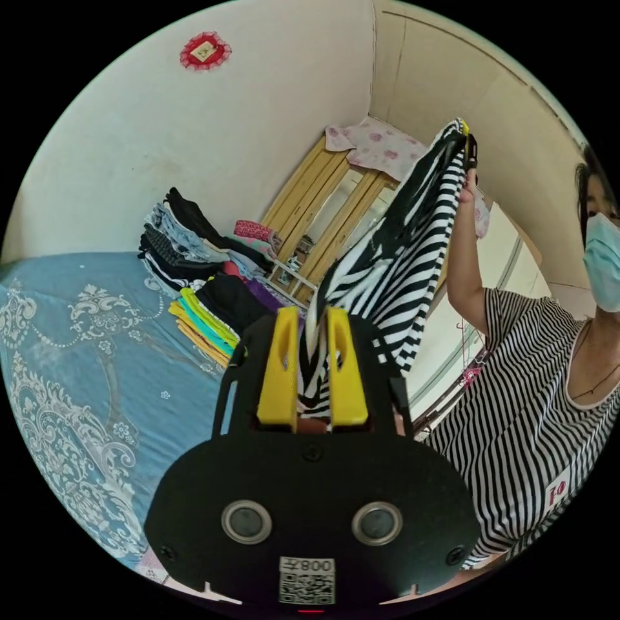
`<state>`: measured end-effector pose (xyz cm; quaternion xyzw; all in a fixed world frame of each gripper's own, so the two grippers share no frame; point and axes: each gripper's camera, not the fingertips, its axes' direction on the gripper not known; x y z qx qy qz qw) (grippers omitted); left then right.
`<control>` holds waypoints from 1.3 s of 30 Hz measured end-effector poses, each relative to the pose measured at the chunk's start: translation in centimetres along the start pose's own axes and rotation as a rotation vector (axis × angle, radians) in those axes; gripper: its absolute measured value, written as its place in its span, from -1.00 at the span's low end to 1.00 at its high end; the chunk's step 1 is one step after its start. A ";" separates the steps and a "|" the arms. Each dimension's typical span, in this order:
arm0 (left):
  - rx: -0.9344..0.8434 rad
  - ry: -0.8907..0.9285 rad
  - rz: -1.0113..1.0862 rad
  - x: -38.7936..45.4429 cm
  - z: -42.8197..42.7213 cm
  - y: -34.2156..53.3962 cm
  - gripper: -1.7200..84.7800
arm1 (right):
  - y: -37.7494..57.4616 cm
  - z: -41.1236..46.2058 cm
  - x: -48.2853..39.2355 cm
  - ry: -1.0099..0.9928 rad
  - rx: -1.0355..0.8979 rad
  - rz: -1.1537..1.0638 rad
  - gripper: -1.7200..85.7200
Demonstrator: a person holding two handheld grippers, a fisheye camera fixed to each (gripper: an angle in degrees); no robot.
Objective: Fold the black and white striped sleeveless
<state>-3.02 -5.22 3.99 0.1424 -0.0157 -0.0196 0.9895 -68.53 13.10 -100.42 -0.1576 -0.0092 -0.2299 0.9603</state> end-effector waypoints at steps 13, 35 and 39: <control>0.177 -0.253 -0.042 10.9 -10.9 -8.3 -0.94 | 3.4 -0.3 5.2 0.110 -0.037 0.156 -0.92; 0.375 -0.581 0.193 41.7 -22.6 -24.2 -0.94 | 13.3 -3.1 0.7 -0.072 0.099 0.305 -0.93; 0.402 -0.577 0.232 46.9 -23.7 -24.9 -0.95 | 14.7 -4.0 -3.8 -0.081 0.140 0.267 -0.93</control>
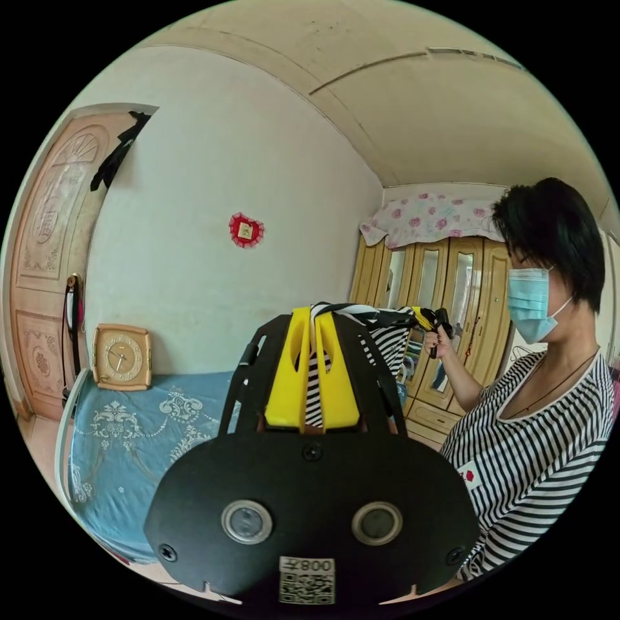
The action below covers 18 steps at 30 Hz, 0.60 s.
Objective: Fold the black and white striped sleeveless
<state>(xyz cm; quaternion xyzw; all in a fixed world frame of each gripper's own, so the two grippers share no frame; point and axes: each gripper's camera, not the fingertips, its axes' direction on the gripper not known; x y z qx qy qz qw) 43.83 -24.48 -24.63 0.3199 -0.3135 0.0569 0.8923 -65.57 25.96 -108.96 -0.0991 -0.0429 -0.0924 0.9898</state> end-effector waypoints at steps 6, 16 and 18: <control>0.041 0.005 0.032 4.1 -4.2 -2.8 -0.95 | 3.3 -0.4 -5.6 -0.001 0.032 -0.042 -0.93; 0.149 0.054 0.075 7.5 -11.0 -5.9 -0.94 | 8.1 0.3 -15.5 -0.003 0.093 -0.151 -0.92; 0.163 0.034 0.112 8.1 -12.6 -6.7 -0.94 | 9.1 1.0 -17.8 0.021 0.099 -0.179 -0.92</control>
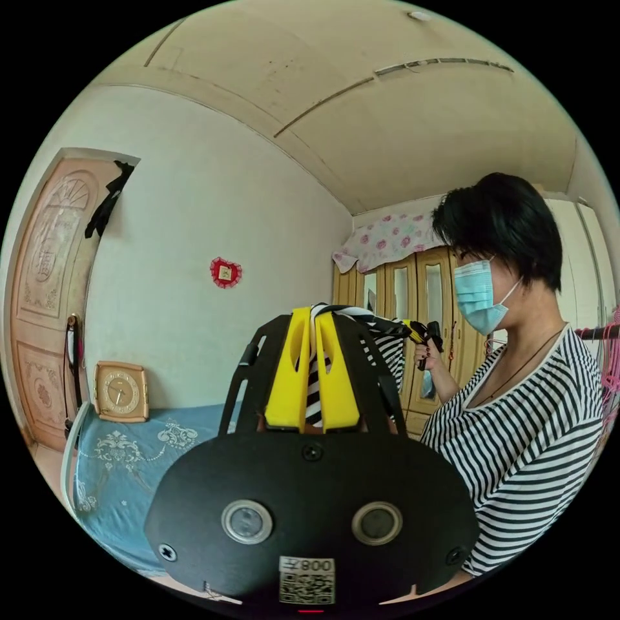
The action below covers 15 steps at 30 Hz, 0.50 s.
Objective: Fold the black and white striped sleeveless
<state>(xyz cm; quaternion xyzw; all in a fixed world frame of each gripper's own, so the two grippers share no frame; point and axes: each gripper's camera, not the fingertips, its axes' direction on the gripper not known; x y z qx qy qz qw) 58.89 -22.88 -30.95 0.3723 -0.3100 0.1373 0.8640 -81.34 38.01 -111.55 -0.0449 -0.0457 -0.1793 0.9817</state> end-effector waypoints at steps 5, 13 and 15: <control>0.017 -0.044 0.072 -0.2 -1.9 -2.3 -0.94 | 1.1 2.2 -4.0 0.045 0.013 -0.056 -0.92; 0.017 -0.028 0.019 -7.4 -2.4 -4.6 -0.94 | 3.7 10.3 -4.2 0.061 -0.021 -0.029 -0.92; -0.003 -0.048 -0.005 -10.9 -1.9 -4.9 -0.94 | 4.5 13.9 -2.7 0.055 -0.044 0.000 -0.92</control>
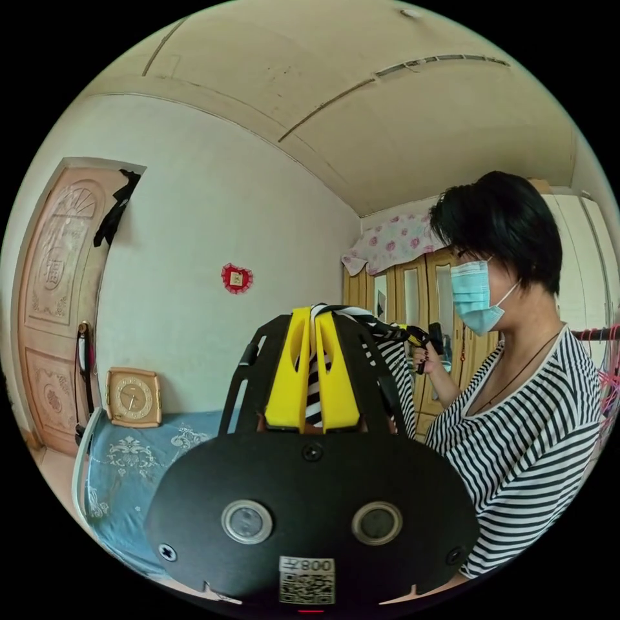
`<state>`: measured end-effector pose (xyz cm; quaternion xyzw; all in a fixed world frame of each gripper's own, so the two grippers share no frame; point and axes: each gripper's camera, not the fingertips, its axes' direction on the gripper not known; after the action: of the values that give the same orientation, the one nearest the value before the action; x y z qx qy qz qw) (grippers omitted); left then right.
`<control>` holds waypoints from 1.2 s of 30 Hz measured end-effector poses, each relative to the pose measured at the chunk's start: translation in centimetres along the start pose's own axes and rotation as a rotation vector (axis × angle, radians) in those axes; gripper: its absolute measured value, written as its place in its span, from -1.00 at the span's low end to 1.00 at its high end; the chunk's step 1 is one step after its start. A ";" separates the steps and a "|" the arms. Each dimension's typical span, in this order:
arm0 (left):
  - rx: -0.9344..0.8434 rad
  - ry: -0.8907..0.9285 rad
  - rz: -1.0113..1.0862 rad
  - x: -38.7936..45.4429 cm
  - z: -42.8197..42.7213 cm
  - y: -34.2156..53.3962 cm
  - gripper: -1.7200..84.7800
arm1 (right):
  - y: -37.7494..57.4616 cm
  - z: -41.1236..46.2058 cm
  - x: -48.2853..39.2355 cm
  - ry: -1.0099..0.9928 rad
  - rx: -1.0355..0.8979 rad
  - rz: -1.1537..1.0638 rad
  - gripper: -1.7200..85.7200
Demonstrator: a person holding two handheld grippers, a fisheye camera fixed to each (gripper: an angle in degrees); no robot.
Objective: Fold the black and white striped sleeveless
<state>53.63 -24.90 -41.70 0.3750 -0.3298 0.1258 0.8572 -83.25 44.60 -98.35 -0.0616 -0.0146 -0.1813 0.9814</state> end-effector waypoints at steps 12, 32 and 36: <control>-0.270 -0.091 -0.242 -30.3 13.4 2.7 -0.94 | 5.0 26.9 15.5 0.164 -0.257 0.192 -0.92; -0.946 -0.374 -0.781 -80.4 30.0 36.3 -0.79 | 38.1 67.4 42.0 0.413 -0.877 0.686 -0.96; -0.908 -0.338 -0.831 -82.8 23.0 36.3 -0.78 | 42.7 66.9 35.1 0.310 -0.916 0.670 -0.94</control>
<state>-36.21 -13.97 -64.49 0.0855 -0.3080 -0.4305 0.8441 -35.57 80.18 -35.09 -0.4533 0.2294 0.1439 0.8492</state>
